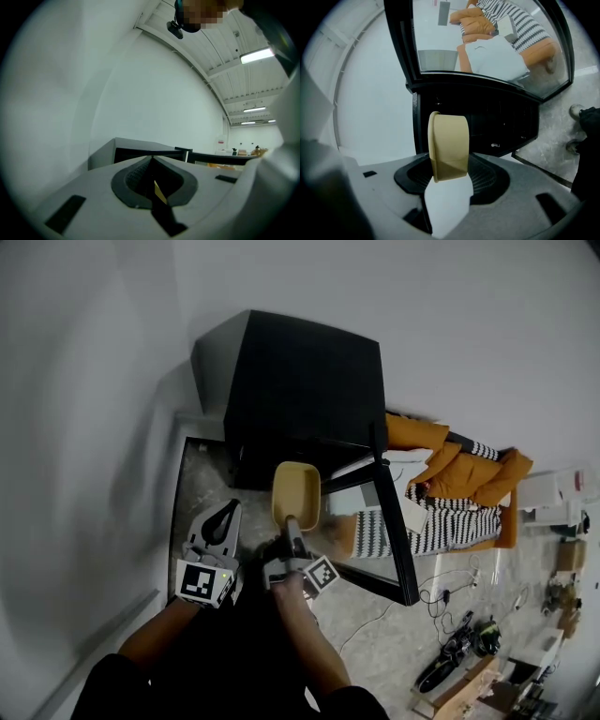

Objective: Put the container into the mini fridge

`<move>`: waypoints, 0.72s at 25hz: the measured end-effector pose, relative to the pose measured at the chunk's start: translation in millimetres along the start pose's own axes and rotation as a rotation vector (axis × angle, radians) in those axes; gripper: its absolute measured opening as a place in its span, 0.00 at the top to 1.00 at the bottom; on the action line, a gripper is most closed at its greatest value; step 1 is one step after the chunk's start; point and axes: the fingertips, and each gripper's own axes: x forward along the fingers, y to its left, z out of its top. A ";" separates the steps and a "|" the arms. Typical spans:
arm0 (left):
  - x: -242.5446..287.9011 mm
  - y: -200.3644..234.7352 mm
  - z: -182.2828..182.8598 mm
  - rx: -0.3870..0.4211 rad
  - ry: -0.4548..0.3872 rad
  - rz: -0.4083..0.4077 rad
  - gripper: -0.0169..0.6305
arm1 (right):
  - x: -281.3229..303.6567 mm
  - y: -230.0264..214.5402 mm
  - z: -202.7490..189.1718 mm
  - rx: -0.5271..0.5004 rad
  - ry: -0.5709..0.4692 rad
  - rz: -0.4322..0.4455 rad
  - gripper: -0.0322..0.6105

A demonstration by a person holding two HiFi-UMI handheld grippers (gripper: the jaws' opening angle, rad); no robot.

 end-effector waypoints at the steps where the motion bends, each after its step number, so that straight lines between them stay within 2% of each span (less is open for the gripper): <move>1: 3.6 -0.7 0.6 0.004 -0.009 -0.003 0.97 | 4.2 -4.3 2.5 -0.001 -0.004 -0.003 0.62; 11: 18.1 -15.5 -9.1 -0.001 -0.025 -0.032 0.97 | 34.6 -44.3 21.6 -0.007 -0.034 -0.026 0.62; 18: 31.8 -9.4 -19.2 0.001 -0.034 -0.040 0.97 | 65.6 -70.7 32.6 -0.016 -0.063 -0.019 0.62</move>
